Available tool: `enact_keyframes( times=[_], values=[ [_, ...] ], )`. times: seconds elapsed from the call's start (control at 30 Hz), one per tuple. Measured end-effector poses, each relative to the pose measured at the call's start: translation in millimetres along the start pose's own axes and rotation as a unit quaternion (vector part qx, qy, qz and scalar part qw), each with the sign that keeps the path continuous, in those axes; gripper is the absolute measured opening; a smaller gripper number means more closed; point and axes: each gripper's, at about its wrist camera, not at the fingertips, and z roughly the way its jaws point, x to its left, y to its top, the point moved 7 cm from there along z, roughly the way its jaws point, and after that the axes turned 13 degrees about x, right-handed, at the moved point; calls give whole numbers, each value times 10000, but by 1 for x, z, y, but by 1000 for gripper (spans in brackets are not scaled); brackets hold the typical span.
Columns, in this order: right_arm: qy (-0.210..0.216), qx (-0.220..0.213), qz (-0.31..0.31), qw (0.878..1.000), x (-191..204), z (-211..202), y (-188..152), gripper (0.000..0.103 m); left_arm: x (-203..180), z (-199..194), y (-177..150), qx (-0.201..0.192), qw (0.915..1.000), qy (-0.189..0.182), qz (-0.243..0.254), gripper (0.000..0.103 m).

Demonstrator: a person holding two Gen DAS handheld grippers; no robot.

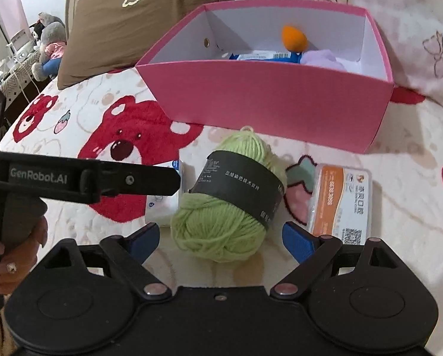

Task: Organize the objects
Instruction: 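Lower the left gripper onto the green yarn ball and close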

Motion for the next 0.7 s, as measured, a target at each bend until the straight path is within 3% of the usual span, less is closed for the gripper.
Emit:
enact_keyframes(
  times=[0.27, 0.47, 0.53, 0.7],
  values=[
    [156, 237, 154, 9995, -4, 12, 2, 92, -13, 13, -2, 101, 9989, -454, 94, 89],
    [170, 470, 388, 9980, -8, 25, 4, 92, -13, 28, -4, 292, 9971, -702, -79, 70],
    [110, 498, 384, 9980, -6, 26, 5, 84, -8, 28, -1, 288, 9964, -777, -198, 64],
    [-79, 490, 127, 9987, 0, 29, 8, 77, 2, 38, -3, 398, 9915, -1127, -511, 53]
  ],
)
